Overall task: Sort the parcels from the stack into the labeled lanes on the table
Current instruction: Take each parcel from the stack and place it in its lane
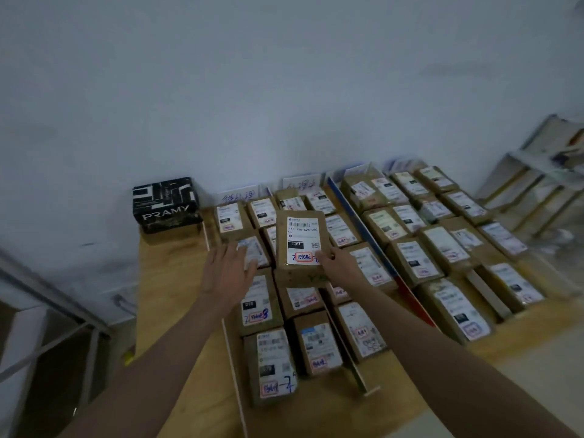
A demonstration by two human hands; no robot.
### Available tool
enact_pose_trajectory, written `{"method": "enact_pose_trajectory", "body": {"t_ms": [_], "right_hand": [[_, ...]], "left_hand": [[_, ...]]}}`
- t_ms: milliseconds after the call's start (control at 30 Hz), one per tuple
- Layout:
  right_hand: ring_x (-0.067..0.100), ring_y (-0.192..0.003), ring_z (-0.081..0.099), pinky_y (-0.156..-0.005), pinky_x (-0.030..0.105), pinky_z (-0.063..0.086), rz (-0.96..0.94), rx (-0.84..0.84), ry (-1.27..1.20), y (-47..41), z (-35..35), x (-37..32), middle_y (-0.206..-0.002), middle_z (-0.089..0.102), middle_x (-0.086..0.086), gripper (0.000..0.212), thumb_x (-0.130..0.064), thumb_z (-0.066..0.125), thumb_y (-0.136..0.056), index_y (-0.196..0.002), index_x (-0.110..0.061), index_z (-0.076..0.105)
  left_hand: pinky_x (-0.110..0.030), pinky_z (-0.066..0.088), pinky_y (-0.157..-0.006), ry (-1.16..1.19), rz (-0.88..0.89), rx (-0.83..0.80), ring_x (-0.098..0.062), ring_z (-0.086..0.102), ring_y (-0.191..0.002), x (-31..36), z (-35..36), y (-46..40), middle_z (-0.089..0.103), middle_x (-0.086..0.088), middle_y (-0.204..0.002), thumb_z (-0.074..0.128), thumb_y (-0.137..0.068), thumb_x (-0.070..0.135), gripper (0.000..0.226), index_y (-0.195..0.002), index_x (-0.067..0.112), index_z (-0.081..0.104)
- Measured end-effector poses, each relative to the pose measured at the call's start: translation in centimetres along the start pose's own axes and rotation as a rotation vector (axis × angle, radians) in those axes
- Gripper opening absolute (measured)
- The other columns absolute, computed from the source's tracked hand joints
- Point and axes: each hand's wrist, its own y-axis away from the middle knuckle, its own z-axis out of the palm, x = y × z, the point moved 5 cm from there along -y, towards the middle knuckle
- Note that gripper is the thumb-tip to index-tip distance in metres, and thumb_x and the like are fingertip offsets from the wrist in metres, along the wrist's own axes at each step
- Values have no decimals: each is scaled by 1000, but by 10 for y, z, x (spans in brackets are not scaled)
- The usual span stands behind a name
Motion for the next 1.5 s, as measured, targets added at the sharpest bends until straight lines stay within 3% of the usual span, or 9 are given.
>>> {"method": "enact_pose_trajectory", "body": {"t_ms": [233,467,567,733,933,1100,1200,1367,1500], "right_hand": [[23,-112,62,-96,39,53,70,58,-61,34,-73,97,-126,64,7,43,-39,50,-101,-133,-10,56],[22,-111,62,-86,31,51,99,80,-75,84,-140,197,-125,65,6,40,-38,50,-102,-131,-11,57],[23,-114,60,-94,36,51,135,111,-88,98,-170,235,-126,65,5,42,-40,50,-101,-131,-12,57],[23,-114,62,-98,44,52,187,180,-112,103,-227,285,-127,65,5,45,-41,53,-99,-135,-13,56],[20,-104,62,-91,38,54,225,256,-158,83,-290,340,-117,66,2,42,-37,55,-99,-135,-14,57],[25,-106,64,-94,46,54,265,245,-123,50,-332,378,-115,70,6,34,-35,57,-98,-122,-12,64],[25,-110,63,-97,45,53,299,184,-117,32,-347,397,-119,68,5,38,-34,58,-97,-128,-13,61],[26,-115,60,-89,29,45,280,97,45,3,-363,409,-126,65,9,41,-28,55,-99,-136,-9,57],[25,-108,63,-93,37,52,218,38,76,-22,-365,414,-121,68,8,36,-31,55,-98,-127,-11,63]], "left_hand": [[-44,29,-114,9,59,-26,-23,42,-136,116,19,21,47,-4,-148,30,-102,49,55,-144,17,47],[-42,30,-113,48,127,-45,-23,45,-133,240,45,65,51,-4,-143,31,-103,49,54,-140,16,52],[-42,33,-111,54,178,-58,-25,48,-130,285,55,72,54,-5,-139,33,-102,49,52,-136,16,55],[-45,30,-115,56,210,-53,-24,44,-134,355,58,60,51,-4,-144,32,-101,51,55,-138,16,53],[-44,30,-115,96,289,-34,-25,46,-132,436,72,27,52,-6,-142,34,-102,49,53,-138,15,52],[-42,33,-113,124,280,-63,-23,48,-130,486,102,-6,53,-5,-140,30,-102,50,53,-137,16,51],[-43,33,-114,107,259,-113,-25,46,-132,508,119,-18,50,-5,-143,31,-102,51,54,-140,17,48],[-42,31,-114,98,243,-156,-25,47,-131,534,128,-30,51,-5,-142,32,-102,48,52,-138,16,51],[-41,34,-110,65,211,-145,-23,50,-125,543,135,-32,58,-4,-133,24,-100,49,57,-133,15,56]]}}
